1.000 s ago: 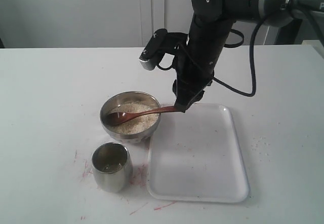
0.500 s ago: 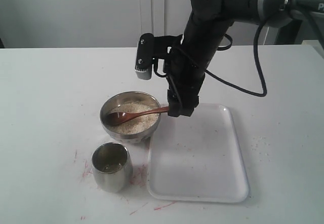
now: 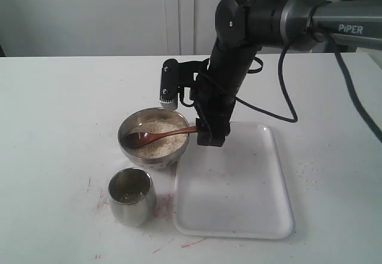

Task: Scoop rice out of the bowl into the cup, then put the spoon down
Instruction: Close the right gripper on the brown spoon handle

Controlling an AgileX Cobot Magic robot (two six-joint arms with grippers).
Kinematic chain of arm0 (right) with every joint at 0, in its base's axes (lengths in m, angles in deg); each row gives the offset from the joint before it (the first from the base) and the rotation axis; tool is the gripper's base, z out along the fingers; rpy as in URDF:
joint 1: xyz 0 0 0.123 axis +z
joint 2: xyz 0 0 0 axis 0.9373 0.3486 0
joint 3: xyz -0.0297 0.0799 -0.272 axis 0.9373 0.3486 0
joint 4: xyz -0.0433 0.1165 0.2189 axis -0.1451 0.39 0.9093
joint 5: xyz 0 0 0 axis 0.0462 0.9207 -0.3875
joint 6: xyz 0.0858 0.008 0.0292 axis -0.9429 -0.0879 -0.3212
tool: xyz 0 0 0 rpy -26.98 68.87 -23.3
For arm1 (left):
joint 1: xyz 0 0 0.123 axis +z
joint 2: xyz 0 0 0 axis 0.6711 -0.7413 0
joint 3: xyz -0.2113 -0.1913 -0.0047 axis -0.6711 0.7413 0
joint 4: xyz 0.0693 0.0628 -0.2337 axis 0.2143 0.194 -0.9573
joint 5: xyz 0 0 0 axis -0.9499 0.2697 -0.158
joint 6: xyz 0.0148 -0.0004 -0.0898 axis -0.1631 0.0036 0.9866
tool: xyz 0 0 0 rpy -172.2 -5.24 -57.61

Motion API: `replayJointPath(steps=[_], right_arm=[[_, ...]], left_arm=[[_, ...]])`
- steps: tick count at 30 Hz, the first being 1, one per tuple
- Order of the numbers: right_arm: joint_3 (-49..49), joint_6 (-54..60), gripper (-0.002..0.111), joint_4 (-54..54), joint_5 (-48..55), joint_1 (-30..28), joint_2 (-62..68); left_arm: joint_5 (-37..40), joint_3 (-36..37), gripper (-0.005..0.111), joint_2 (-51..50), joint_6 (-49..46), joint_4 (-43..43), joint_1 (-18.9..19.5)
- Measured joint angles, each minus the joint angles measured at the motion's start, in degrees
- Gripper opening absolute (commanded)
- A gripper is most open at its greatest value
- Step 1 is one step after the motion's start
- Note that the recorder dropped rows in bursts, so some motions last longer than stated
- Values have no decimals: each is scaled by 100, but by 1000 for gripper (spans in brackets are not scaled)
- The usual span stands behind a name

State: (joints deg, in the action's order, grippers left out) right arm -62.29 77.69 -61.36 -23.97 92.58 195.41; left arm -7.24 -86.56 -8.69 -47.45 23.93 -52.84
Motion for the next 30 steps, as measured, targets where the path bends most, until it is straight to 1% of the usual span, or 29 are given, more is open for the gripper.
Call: replayJointPath(steps=[9, 14, 19, 30], right_arm=[[0, -50, 63, -9, -276, 0, 107], [0, -150, 54, -9, -276, 0, 183], [0, -189, 50, -9, -266, 0, 194], [0, -199, 50, 24, -118, 0, 366]], left_arm=[[0, 0, 14, 0, 0, 0, 0], [0, 0, 14, 0, 0, 0, 0], [0, 0, 14, 0, 0, 0, 0], [0, 0, 14, 0, 0, 0, 0]])
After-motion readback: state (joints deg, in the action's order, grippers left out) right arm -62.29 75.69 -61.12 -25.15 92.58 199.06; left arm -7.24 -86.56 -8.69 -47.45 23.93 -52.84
